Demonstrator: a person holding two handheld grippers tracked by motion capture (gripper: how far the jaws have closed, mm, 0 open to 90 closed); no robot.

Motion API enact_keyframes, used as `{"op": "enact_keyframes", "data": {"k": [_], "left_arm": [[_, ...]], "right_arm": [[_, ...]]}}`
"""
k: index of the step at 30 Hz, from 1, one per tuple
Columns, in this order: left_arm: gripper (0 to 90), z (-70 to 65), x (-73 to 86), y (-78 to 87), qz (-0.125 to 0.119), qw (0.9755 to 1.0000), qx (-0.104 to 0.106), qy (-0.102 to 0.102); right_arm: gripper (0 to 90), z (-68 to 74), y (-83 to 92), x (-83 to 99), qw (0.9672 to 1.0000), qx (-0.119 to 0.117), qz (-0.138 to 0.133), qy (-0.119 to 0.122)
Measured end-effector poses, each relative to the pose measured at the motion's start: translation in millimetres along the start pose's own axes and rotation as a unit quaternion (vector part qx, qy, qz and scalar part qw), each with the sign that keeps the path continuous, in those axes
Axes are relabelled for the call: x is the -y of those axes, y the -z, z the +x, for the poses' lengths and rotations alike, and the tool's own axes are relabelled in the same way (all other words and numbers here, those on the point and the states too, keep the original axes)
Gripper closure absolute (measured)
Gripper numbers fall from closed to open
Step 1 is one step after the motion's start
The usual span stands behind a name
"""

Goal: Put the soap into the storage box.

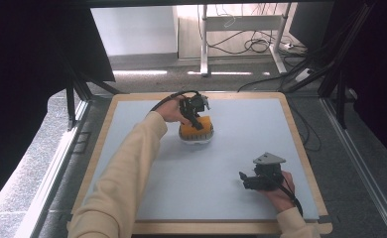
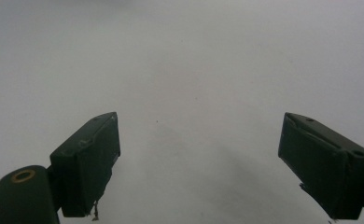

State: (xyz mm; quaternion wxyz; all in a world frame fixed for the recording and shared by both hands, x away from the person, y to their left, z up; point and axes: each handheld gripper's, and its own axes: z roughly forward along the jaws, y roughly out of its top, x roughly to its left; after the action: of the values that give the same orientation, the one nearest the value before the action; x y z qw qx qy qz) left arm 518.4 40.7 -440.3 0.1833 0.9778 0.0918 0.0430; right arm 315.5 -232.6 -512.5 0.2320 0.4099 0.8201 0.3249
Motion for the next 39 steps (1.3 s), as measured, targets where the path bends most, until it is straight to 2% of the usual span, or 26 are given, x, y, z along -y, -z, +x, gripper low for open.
{"op": "enact_keyframes", "data": {"k": [4, 7, 8, 10, 11, 12, 13, 14, 17, 23, 26, 29, 32, 39], "left_arm": [[60.3, -0.5, -0.2, 1.3, -0.007, 0.9999, -0.011, -0.002], [56.9, -3.4, -1.5, 9.4, -0.025, 0.9987, -0.044, -0.011], [55.8, -3.4, -1.5, 9.4, -0.025, 0.9987, -0.044, -0.011], [54.1, -4.7, -3.2, 15.3, -0.037, 0.997, -0.068, -0.007], [49.5, -4.6, -3.6, 19.3, -0.041, 0.9959, -0.08, -0.006], [48.0, -4.6, -3.6, 19.3, -0.041, 0.9959, -0.08, -0.006], [48.0, -4.6, -3.6, 23.4, -0.05, 0.9945, -0.092, -0.003], [43.9, -4.8, -3.5, 24.7, -0.053, 0.994, -0.096, 0.0], [37.8, -6.4, -2.7, 29.3, -0.067, 0.9926, -0.101, 0.011], [35.2, -11.5, 0.4, 37.7, -0.082, 0.9913, -0.1, 0.025], [34.6, -15.0, 5.6, 42.5, -0.095, 0.9903, -0.094, 0.039], [34.3, -19.2, 14.2, 45.4, -0.105, 0.9883, -0.095, 0.057], [34.5, -26.0, 22.6, 47.8, -0.114, 0.9864, -0.097, 0.067], [34.5, -55.9, 46.9, 53.3, -0.125, 0.9833, -0.101, 0.086]], "right_arm": [[13.3, 0.7, 0.2, -0.2, 1.0, -0.001, 0.0, 0.0], [13.4, 1.0, 0.0, -0.1, 1.0, -0.001, 0.001, 0.001], [13.3, 1.3, -0.1, -0.2, 1.0, -0.002, 0.001, 0.001], [13.3, 1.5, -0.2, -0.2, 1.0, -0.002, 0.002, 0.002], [13.3, 1.8, -0.4, -0.3, 1.0, -0.002, 0.002, 0.004], [13.3, 1.8, -0.4, -0.3, 1.0, -0.002, 0.002, 0.004], [13.4, 2.0, -0.3, -0.3, 1.0, -0.003, 0.002, 0.004], [13.4, 2.4, -0.1, -0.4, 1.0, -0.003, 0.002, 0.003], [13.3, 2.1, -0.3, -0.2, 1.0, -0.003, 0.003, 0.007], [13.3, 2.8, -0.5, -0.2, 1.0, -0.002, 0.004, 0.006], [13.3, 2.8, -0.4, -0.3, 1.0, -0.001, 0.004, 0.005], [13.3, 2.8, 0.0, -0.3, 1.0, -0.001, 0.004, 0.005], [13.4, 2.9, 0.6, -0.3, 1.0, 0.001, 0.003, 0.005], [13.4, 2.9, 0.3, -0.5, 1.0, 0.002, 0.004, 0.009]]}}
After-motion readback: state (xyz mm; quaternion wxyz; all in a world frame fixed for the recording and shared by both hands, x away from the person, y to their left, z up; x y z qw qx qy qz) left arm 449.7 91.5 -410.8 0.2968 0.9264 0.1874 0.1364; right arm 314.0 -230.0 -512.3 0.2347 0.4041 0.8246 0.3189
